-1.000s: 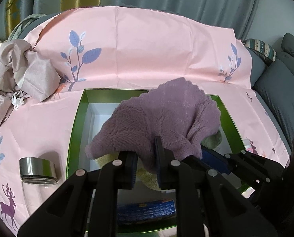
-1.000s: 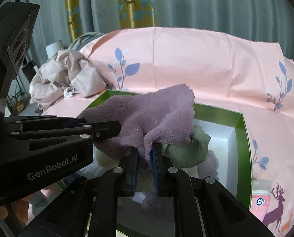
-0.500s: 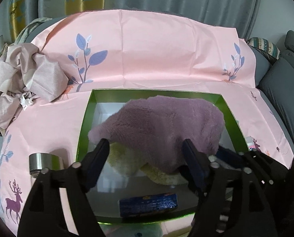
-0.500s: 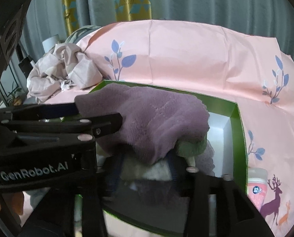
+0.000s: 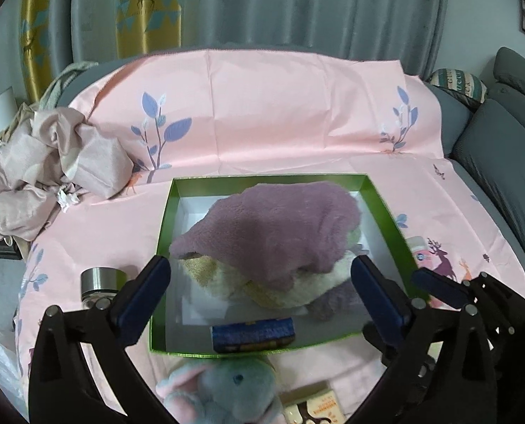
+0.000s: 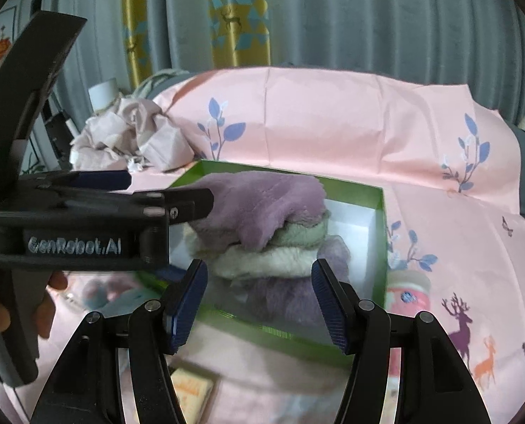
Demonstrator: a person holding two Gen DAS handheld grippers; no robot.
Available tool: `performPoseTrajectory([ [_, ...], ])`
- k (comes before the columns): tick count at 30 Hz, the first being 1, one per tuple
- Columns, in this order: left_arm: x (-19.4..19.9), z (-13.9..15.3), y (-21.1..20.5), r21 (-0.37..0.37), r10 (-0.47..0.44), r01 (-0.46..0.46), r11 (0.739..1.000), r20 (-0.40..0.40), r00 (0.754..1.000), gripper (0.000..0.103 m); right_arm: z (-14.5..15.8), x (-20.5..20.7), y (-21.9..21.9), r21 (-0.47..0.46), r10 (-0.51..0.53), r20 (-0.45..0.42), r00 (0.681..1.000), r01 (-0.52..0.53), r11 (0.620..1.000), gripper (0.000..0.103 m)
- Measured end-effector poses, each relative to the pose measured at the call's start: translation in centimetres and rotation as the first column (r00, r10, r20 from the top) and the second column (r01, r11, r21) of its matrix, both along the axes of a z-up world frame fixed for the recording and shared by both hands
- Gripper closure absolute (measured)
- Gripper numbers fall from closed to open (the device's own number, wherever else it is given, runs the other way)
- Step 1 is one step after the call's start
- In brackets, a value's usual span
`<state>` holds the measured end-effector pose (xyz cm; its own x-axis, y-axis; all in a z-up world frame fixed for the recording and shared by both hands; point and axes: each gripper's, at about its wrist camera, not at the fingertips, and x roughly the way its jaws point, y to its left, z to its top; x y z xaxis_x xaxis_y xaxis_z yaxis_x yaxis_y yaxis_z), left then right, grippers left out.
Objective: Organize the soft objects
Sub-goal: 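Withdraw the right gripper and move it to the yellow tissue pack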
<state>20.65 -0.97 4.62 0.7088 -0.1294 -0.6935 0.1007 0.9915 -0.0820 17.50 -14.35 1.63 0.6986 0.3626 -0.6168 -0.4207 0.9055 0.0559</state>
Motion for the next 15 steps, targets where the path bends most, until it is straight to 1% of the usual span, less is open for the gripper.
performPoseTrajectory([
  [4,-1.9,1.2,-0.5,0.004,-0.011,0.011,1.000,0.026,1.000,0.001,0.8,-2.3,-1.3,0.039,0.016,0.011,1.000,-0.016,0.999,0.041],
  [9,-5.0,2.1,-0.5,-0.007,-0.035,0.036,0.999,0.038,0.999,0.001,1.3,-5.1,-2.5,0.057,0.021,0.019,1.000,-0.022,0.998,0.041],
  [12,-7.3,2.3,0.3,-0.013,-0.040,0.041,0.999,0.037,0.999,0.001,1.2,-6.9,-3.4,0.059,0.025,0.011,1.000,-0.025,0.998,0.041],
  [15,-9.5,1.9,1.7,-0.024,-0.014,0.015,1.000,0.027,1.000,0.001,0.8,-8.2,-3.9,0.058,0.024,-0.001,1.000,-0.024,0.998,0.041],
])
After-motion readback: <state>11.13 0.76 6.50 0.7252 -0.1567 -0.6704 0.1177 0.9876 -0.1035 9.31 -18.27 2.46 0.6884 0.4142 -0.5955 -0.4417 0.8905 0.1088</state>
